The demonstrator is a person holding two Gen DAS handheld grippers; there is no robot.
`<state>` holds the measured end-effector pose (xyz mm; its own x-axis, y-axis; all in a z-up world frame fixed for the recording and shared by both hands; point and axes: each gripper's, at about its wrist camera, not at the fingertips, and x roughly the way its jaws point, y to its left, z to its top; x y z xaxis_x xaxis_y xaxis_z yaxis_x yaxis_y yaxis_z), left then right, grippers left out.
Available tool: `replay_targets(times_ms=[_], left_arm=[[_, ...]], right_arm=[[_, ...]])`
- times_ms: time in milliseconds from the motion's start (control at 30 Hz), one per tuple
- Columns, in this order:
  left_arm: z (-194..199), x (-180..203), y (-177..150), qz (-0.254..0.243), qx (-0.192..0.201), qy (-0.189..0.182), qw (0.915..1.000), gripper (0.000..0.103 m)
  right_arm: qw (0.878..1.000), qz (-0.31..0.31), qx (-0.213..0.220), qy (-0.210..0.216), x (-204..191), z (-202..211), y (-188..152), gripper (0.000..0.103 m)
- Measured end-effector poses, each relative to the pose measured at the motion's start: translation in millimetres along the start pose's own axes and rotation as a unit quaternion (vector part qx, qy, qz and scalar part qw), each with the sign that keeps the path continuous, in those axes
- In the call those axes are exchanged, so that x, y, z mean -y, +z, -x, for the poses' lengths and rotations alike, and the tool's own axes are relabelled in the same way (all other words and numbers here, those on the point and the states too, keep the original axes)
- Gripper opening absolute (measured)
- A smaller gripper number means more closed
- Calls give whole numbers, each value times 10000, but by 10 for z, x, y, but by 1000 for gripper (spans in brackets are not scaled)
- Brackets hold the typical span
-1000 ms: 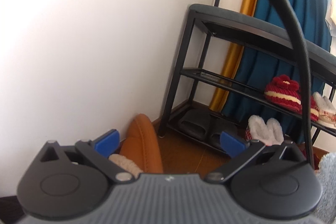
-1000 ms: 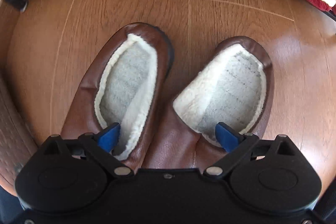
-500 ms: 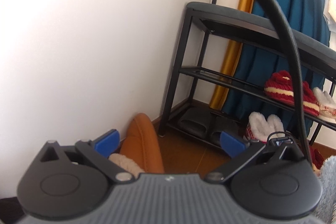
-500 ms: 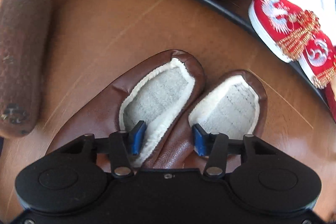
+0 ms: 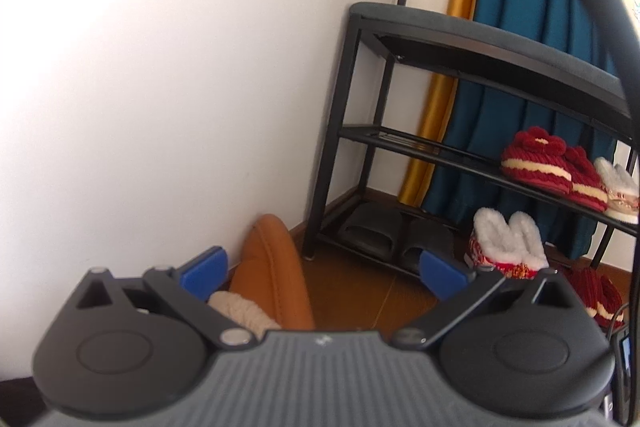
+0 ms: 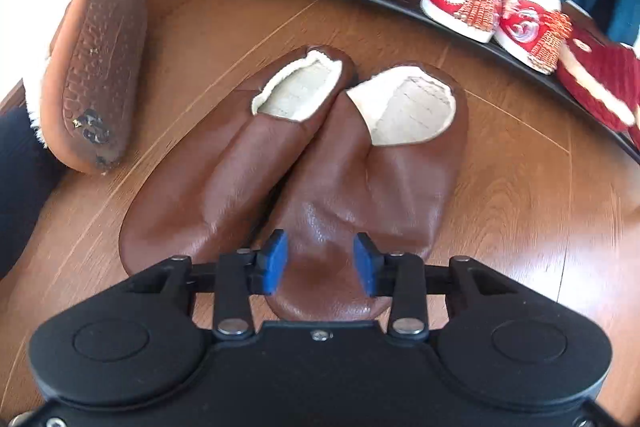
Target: Organize scattered shoes
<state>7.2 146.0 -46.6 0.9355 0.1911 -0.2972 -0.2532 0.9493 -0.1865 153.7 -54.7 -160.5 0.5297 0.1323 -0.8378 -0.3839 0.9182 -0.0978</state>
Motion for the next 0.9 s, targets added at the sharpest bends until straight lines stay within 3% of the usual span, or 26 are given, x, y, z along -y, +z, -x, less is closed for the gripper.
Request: replay_targets(times_ms=[33, 100, 233, 333, 500, 767, 833, 867, 900], left_arm=[[-10, 13, -10, -40, -8, 6, 10000, 103], [-30, 42, -35, -139, -25, 27, 9999, 103], [-48, 63, -58, -223, -5, 44, 9997, 103], [-61, 58, -53, -191, 3, 30, 9998, 103], [-62, 60, -56, -178, -8, 5, 9998, 103], [-71, 30, -35, -78, -18, 11, 10000, 103], [-33, 21, -31, -72, 24, 15, 10000, 103], [-15, 15, -30, -66, 40, 15, 10000, 103], [-2, 8, -30, -50, 45, 11, 10000, 103]], right_arm=[[10000, -57, 38, 45, 17, -9, 9, 40], [9999, -85, -27, 147, 40, -82, 32, 53], [9995, 90, -256, 188, -8, -250, -94, 54], [9989, -70, -329, 322, 4, -147, -199, 54], [9983, 219, -400, 369, -8, -27, -397, 54], [9952, 287, -823, 440, 14, -9, -355, 53], [9968, -60, -590, 537, 74, 126, -295, 54], [9969, -252, -455, 589, 106, 198, -264, 70], [9945, -783, 16, 691, 180, 348, -219, 100]])
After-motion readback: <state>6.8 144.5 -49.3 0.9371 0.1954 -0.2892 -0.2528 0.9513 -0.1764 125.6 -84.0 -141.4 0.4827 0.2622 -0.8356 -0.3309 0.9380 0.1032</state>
